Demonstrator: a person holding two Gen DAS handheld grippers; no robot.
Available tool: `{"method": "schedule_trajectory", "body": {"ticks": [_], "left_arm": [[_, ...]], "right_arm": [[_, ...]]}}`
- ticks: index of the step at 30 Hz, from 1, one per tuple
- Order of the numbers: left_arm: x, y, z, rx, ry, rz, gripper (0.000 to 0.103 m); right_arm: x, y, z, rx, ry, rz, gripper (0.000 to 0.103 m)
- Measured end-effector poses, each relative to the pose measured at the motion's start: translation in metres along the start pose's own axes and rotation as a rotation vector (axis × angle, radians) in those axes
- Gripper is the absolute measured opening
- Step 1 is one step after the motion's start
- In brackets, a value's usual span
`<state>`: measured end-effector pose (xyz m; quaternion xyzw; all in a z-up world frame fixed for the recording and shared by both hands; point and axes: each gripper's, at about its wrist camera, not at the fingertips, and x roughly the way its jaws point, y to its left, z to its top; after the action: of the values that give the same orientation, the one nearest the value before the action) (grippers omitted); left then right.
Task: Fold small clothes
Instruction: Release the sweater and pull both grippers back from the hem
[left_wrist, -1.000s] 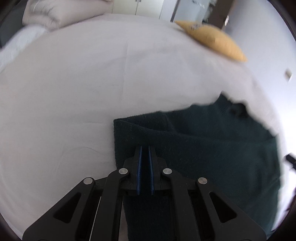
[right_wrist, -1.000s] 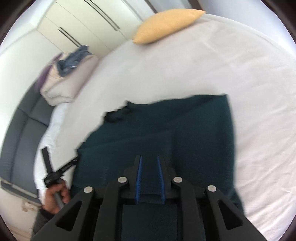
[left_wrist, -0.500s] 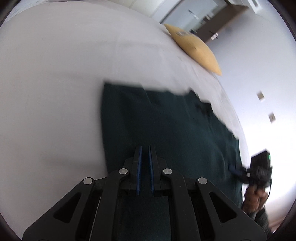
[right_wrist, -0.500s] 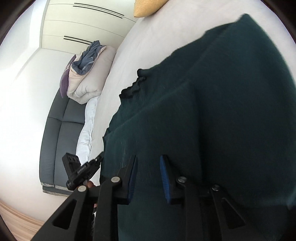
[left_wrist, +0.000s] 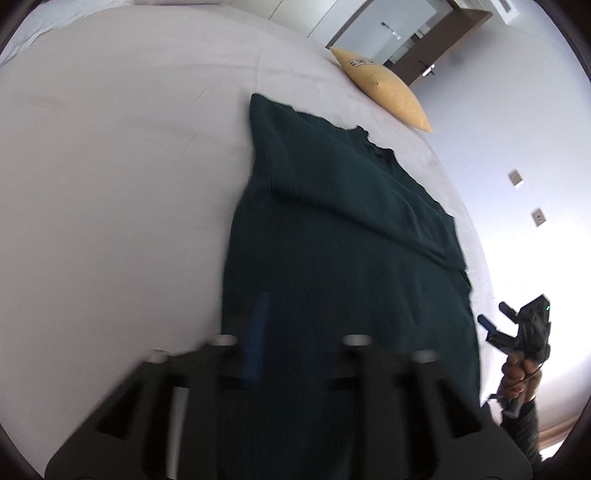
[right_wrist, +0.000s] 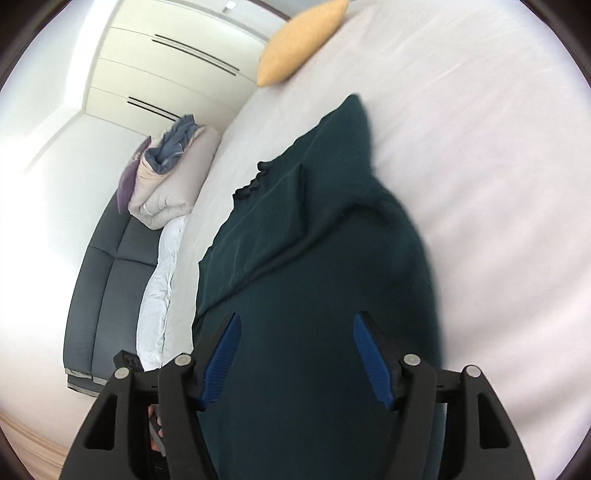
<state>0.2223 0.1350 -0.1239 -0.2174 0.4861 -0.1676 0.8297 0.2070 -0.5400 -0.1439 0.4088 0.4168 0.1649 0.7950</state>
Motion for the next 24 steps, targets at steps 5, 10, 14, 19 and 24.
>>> {"method": "schedule_trajectory", "body": {"ticks": [5,10,14,19,24], "left_arm": [[-0.034,0.001,-0.063,-0.025,0.031,-0.017,0.085],[-0.049,0.003,-0.105,-0.060,0.081,-0.033,0.085],[-0.059,0.004,-0.120,-0.067,0.118,-0.033,0.085],[-0.066,0.008,-0.131,-0.065,0.172,-0.054,0.085],[-0.064,0.018,-0.133,-0.109,0.180,-0.110,0.083]], "right_arm": [[-0.052,-0.020,-0.049,0.006,-0.017,-0.061,0.069],[-0.076,-0.036,-0.090,0.003,0.021,-0.107,0.071],[-0.085,-0.048,-0.106,0.014,0.023,-0.121,0.071],[-0.091,-0.047,-0.121,-0.012,0.045,-0.125,0.071],[-0.090,-0.048,-0.125,0.002,0.057,-0.114,0.071]]}}
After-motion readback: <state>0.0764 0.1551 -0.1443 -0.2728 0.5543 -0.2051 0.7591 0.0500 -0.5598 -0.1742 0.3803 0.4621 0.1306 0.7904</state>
